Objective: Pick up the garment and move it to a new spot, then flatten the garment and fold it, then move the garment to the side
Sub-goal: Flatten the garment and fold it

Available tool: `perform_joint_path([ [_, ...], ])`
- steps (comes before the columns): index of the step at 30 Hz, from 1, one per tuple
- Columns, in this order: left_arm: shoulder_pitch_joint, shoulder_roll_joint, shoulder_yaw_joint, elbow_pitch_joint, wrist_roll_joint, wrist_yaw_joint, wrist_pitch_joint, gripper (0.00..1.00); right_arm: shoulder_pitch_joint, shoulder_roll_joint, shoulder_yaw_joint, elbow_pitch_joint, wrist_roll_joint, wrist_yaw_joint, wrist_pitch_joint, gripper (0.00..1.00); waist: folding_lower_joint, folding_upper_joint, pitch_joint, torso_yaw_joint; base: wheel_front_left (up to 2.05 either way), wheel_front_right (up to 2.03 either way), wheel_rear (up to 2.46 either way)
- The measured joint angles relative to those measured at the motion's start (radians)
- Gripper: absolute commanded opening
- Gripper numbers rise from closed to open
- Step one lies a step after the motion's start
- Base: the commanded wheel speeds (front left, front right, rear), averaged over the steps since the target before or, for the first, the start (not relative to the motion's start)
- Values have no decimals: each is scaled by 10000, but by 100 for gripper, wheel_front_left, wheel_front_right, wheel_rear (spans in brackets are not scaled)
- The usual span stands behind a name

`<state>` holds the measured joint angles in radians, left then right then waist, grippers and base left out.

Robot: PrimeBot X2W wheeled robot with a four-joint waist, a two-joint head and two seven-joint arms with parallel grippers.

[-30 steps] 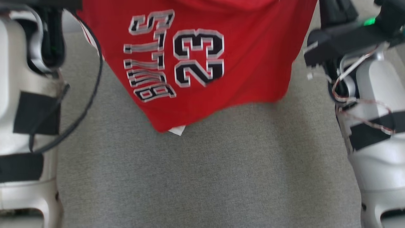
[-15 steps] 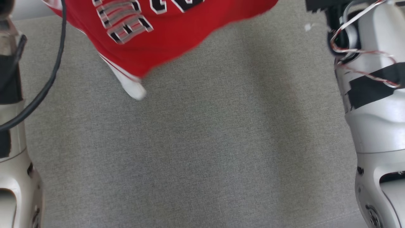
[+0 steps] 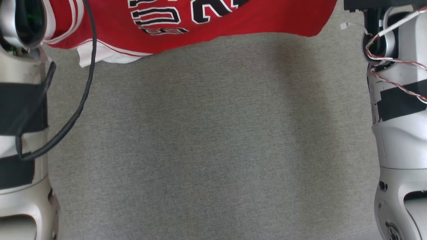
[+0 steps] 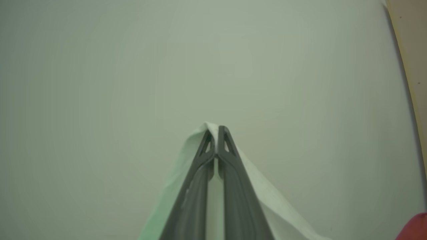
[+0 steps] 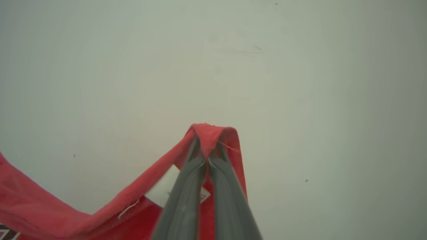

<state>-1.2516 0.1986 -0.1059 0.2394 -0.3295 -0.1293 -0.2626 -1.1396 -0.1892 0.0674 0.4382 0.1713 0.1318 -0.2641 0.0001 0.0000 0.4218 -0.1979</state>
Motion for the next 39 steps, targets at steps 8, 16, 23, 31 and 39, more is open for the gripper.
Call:
perform_joint_path([
  [8, 783, 104, -96, -184, -353, 0, 0, 0, 553, -153, 42, -33, 4, 0, 0, 0, 0, 0, 33, 275, 0, 0, 0],
  [16, 1648, 165, -297, -479, -803, 0, 0, 0, 1172, -353, 155, -293, 109, 0, 0, 0, 0, 0, -265, 426, 0, 0, 0],
  [23, 2707, 360, -606, -995, -1147, 0, 0, 0, 2022, -522, 201, -345, 276, 0, 0, 0, -1, 0, -680, 559, 0, 0, 0],
  [31, 4085, 583, -723, -1078, -1429, 0, 0, 0, 3217, -617, 127, -464, 412, 0, 0, 0, -2, 0, -1249, 720, 0, 0, 0],
  [39, 5223, 562, -757, -1310, -1597, 0, 0, 0, 4114, -600, 82, -677, 522, 0, 0, 0, -2, -1, -1582, 771, 0, 0, 0],
])
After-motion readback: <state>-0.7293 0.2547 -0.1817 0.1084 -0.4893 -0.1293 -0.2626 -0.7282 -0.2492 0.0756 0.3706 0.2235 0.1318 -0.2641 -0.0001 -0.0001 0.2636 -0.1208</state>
